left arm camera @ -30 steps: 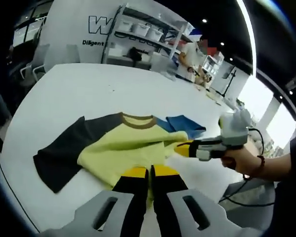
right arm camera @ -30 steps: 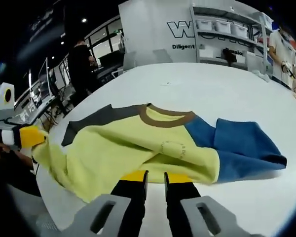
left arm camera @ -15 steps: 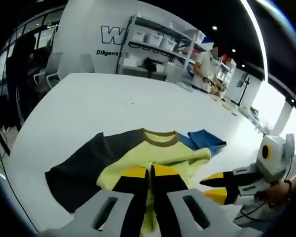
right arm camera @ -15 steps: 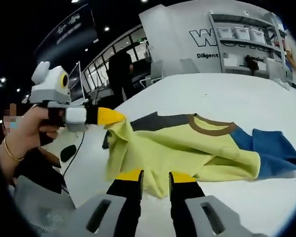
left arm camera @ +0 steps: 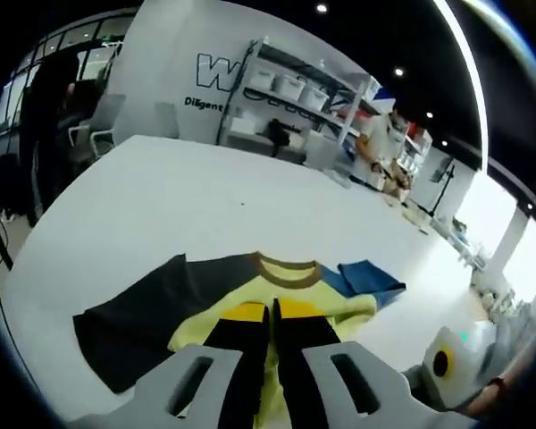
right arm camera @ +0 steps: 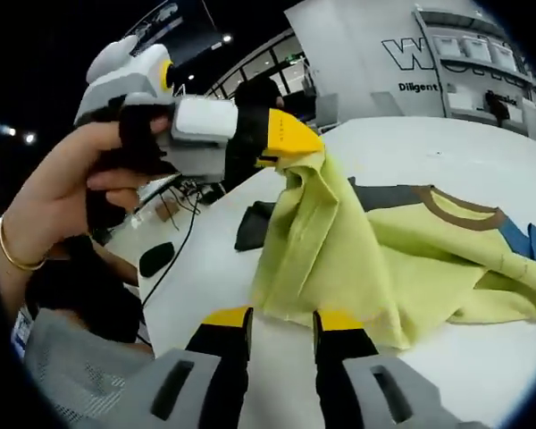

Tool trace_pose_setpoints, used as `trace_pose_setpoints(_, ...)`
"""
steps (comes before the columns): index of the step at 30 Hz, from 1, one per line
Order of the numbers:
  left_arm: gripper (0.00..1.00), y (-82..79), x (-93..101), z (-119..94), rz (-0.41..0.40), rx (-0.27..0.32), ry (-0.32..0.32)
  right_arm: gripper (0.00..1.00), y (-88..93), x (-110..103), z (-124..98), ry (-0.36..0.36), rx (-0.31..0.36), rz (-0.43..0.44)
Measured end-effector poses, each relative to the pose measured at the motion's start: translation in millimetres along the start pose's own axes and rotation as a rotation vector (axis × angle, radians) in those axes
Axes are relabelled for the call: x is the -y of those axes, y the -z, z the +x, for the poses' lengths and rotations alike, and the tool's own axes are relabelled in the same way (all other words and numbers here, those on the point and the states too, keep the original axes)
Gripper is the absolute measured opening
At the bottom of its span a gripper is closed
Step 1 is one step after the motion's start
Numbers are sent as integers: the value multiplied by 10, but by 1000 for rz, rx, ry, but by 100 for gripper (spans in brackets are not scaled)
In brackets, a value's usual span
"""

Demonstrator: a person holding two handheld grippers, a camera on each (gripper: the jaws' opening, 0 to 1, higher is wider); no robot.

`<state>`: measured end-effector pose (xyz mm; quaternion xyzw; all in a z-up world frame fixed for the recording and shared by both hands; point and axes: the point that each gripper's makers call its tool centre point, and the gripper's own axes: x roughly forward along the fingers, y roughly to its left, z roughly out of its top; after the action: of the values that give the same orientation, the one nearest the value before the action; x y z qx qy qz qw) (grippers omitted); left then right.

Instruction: Fold the garment on the visible template until the final outline fits inside the template.

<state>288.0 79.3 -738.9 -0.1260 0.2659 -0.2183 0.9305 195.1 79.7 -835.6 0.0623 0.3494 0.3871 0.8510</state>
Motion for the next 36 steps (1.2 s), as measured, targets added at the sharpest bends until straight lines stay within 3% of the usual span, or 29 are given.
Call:
trace_pose_setpoints(7, 0, -26, -8, -10, -14, 12, 4, 12, -42, -26, 162, -12, 6, -13)
trace_pose_setpoints(10, 0, -39, -31, -26, -17, 16, -1, 0, -43, -28, 193, -18, -2, -15)
trace_pose_setpoints(15, 0, -70, -111, -83, -18, 29, -16, 0, -51, -15, 135, -33, 7, -44)
trace_pose_setpoints(23, 0, -125, -153, -137, -24, 52, -21, 0, -128, 63, -184, -21, 22, -71)
trace_pose_setpoints(30, 0, -74, -120, -160, 24, 43, -25, 0, -279, 148, -498, 18, 51, -108)
trace_pose_setpoints(36, 0, -100, 57, -207, 101, 67, 16, 0, -603, 253, -838, 81, 131, -156)
